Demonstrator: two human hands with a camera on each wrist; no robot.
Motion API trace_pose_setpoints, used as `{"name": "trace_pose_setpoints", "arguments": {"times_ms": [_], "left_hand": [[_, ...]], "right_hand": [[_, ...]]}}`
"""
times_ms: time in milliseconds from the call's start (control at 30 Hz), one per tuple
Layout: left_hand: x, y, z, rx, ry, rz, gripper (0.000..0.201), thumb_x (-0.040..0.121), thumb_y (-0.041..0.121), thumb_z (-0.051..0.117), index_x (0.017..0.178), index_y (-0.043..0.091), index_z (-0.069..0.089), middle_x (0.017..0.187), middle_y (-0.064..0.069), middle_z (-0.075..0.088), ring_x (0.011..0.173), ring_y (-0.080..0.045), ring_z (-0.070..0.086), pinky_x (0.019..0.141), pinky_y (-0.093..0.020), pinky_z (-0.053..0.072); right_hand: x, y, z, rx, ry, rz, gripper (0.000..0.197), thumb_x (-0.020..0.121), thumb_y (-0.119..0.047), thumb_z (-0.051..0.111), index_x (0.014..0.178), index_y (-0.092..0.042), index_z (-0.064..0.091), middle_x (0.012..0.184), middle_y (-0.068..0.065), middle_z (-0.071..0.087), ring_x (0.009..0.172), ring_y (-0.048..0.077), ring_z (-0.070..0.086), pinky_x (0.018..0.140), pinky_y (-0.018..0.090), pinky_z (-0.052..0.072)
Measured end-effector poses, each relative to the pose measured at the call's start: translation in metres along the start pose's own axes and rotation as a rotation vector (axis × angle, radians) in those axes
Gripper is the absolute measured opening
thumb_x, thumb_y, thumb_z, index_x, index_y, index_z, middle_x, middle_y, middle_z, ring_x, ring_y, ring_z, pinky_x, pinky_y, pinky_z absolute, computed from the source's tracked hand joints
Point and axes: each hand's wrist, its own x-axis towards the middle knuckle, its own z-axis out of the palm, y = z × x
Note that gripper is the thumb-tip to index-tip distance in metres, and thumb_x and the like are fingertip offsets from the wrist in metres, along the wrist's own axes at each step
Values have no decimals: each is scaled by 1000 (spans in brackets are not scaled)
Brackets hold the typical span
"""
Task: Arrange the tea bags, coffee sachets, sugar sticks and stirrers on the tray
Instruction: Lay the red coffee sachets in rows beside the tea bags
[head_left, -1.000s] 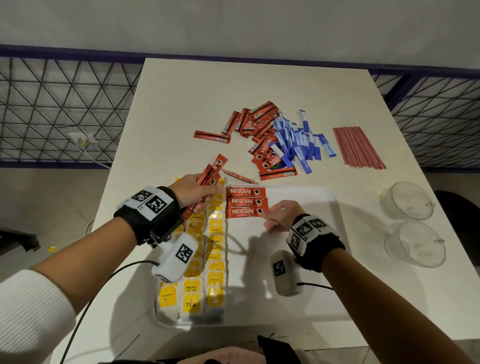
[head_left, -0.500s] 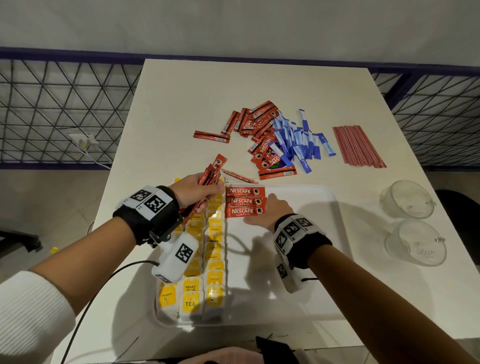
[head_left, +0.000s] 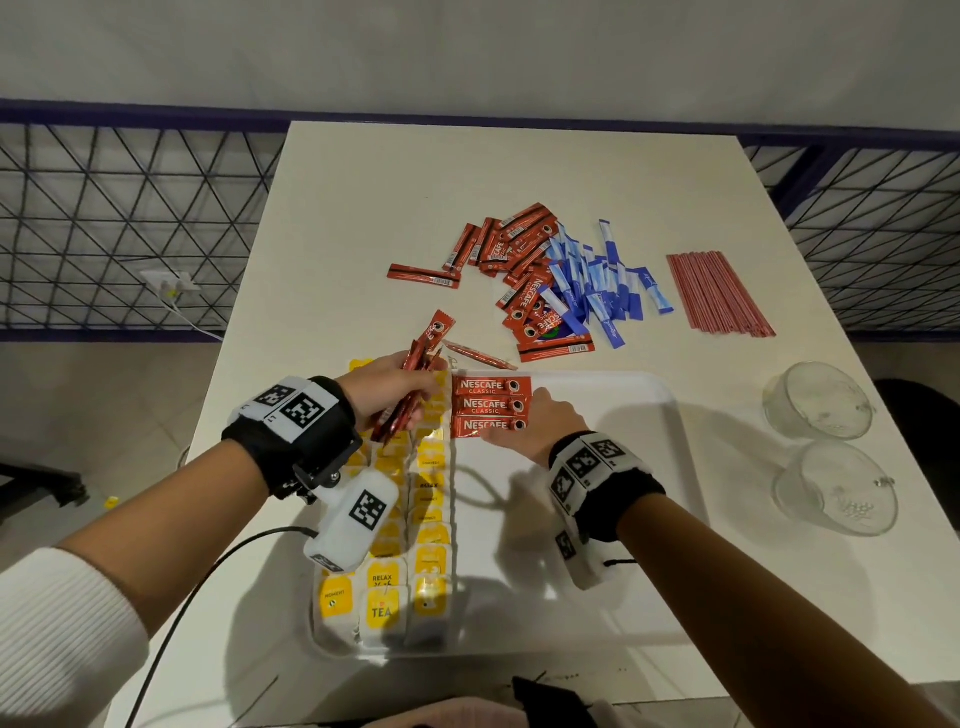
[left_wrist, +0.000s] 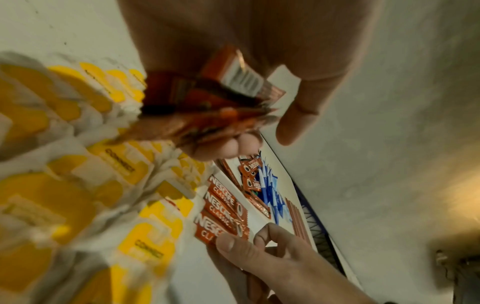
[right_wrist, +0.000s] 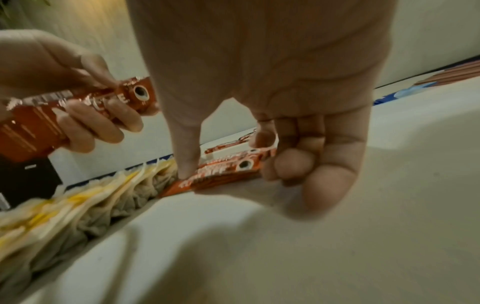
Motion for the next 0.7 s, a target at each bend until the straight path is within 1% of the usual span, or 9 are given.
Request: {"name": "trace_pose_setpoints", "arguments": {"times_ms": [33,100,167,200,233,333,433,567,700], "left_hand": [[-1,0,1,-53,-6,-13,20,91,-2,46,110,7,46,57,-6,47,34,-10,48,36,-18,40],[-2,1,3,-134,-44,-20,15,93,-1,44,105,6,49,61,-7,60,40,-11,57,38,-19,47],[-3,1,4,-181,-113,-17,14,95,4,44,101,8,56,78,-6,72,56,-14,67,54,-27,58],[-4,0,5,-195,-157,-19,16,95,7,44,103,9,58,85,-6,73,63,-16,70,62,-31,59],[-4,0,7,-216,-197,-22,17,96,8,43,106,8,58,87,-5,74,66,-17,71,65,-32,59],[-5,0,17,-198,-234,-34,16,95,11,46,105,8,58,83,-4,74,66,-17,71,62,-32,60],[-8,3,28,-55,-209,-50,13,93,19,52,93,10,61,72,-8,72,55,-14,68,55,-28,58],[-10,5,33,53,-168,-44,15,85,27,62,87,12,64,64,-2,71,48,-11,64,43,-20,51],[-11,2,28,148,-128,-22,12,82,20,67,89,12,63,51,-2,63,32,-7,46,33,-15,39]], "right_hand": [[0,1,-2,13,3,-3,66,78,-53,64,124,-11,41,120,7,55,112,24,53,92,32,41],[-1,2,-8,47,6,-11,60,78,-54,63,115,-12,43,107,5,55,102,24,56,85,33,43],[-3,2,-14,169,17,-32,42,82,-52,59,94,-16,41,88,1,51,80,21,56,71,31,47],[-4,2,-18,286,11,-48,37,85,-50,58,85,-17,39,80,0,51,68,19,55,63,30,48],[-5,0,-21,423,-9,-67,34,86,-47,57,83,-18,39,74,1,52,59,17,52,58,30,48],[-10,-6,-30,796,-124,-126,28,89,-33,59,103,-13,45,70,5,52,53,15,50,53,29,48],[-13,-10,-36,877,-190,-198,32,87,-19,63,113,-11,47,76,7,55,57,14,53,53,23,49],[-11,-3,-41,800,-139,-202,30,85,-10,64,111,0,53,68,6,56,56,12,54,55,20,50],[-9,9,-48,880,-88,-136,10,88,-13,61,92,-7,54,67,6,55,55,13,51,51,21,48]]}}
